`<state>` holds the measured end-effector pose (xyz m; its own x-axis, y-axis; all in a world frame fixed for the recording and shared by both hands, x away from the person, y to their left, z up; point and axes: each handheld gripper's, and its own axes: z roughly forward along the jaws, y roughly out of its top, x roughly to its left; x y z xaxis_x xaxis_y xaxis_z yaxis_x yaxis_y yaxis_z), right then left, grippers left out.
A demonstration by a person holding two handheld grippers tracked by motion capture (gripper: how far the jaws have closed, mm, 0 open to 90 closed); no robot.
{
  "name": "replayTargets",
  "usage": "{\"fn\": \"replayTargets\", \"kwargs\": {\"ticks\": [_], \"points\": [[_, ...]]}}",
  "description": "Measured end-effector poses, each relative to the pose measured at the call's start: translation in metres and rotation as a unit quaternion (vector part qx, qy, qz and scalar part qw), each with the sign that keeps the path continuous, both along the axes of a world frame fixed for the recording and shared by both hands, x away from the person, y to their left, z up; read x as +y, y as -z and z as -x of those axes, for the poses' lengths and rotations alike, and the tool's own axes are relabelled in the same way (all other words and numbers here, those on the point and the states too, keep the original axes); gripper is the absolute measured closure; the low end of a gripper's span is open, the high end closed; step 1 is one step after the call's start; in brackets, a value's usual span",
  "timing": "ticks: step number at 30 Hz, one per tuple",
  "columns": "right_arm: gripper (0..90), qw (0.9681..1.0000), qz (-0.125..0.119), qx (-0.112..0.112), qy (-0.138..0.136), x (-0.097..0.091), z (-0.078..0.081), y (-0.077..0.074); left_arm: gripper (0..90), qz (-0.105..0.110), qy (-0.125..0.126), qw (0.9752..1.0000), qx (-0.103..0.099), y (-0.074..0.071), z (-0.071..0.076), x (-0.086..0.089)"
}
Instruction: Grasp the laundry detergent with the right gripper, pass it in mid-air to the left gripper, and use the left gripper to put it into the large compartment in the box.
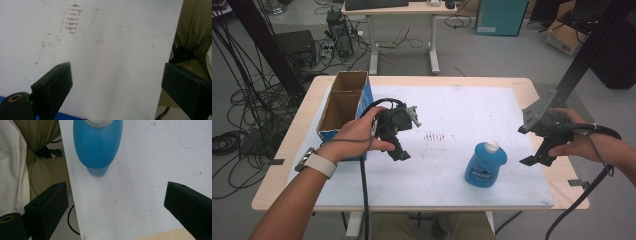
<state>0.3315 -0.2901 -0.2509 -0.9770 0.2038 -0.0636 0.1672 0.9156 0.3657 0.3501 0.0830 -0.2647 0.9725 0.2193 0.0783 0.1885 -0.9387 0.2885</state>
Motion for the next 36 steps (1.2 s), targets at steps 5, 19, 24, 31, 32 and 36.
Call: {"fn": "replayTargets", "kwargs": {"ticks": [5,19,24,31,32,36], "points": [[5.5,1.0,0.0,0.0,-0.001,-0.0001,0.0002,0.0001,10.2,0.001,0.001,1.0,-0.004,-0.0007,0.0005,-0.0002],[5.0,1.0,0.001,-0.002,0.001,0.0009,0.0039,-0.0006,10.2,0.0,0.003,1.0,-0.003,-0.0015,0.0014,-0.001],[5.0,1.0,0.002,-0.002,0.0,0.0016,0.0047,-0.0019,10.2,0.003,-0.001,1.0,-0.003,-0.0014,0.0023,0.0],[5.0,1.0,0.004,-0.003,-0.003,0.0022,0.0047,-0.0028,10.2,0.001,0.002,1.0,-0.002,-0.0017,0.002,0.0002],[5.0,1.0,0.003,-0.002,-0.003,0.0023,0.0046,-0.0026,10.2,0.001,0.003,1.0,0.0,-0.0019,0.0018,0.0002],[5.0,1.0,0.005,-0.001,-0.004,0.0021,0.0048,-0.0012,10.2,0.001,0.002,1.0,-0.002,-0.0016,0.0018,0.0006]]}}
